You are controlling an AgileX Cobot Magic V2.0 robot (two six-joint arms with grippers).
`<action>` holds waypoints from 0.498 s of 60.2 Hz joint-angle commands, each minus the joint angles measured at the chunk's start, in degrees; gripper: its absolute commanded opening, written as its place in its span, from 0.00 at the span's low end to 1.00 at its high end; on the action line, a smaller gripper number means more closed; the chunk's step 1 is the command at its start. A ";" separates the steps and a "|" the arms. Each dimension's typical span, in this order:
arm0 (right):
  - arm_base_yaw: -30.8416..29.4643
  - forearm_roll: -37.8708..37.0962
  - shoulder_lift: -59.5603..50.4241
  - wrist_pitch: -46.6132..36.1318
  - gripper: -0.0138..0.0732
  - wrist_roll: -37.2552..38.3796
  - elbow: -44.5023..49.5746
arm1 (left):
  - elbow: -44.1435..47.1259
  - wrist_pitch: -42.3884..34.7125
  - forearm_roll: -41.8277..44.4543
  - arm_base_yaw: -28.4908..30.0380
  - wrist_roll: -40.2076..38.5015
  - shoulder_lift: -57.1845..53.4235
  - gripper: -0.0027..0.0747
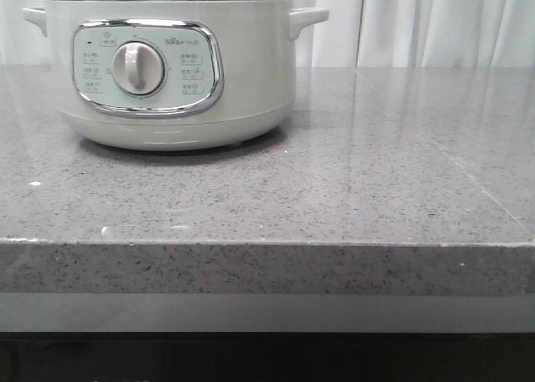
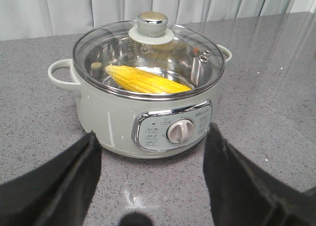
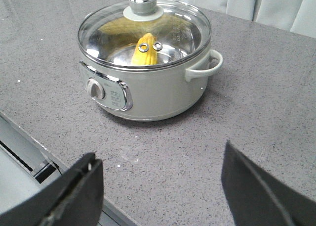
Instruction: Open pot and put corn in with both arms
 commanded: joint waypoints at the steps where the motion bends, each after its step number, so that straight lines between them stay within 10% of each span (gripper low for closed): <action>1: -0.25 0.31 -0.16 -4.26 0.63 -0.41 -1.20 | -1.55 -4.57 -0.59 -0.29 -0.19 0.04 0.55; 17: -0.25 0.31 -0.16 -4.06 0.10 -0.41 -1.20 | -1.55 -4.57 -0.59 -0.29 -0.19 0.04 0.15; 30: -0.25 0.31 -0.16 -4.06 0.08 -0.41 -1.20 | -1.55 -4.57 -0.59 -0.29 -0.19 0.04 0.01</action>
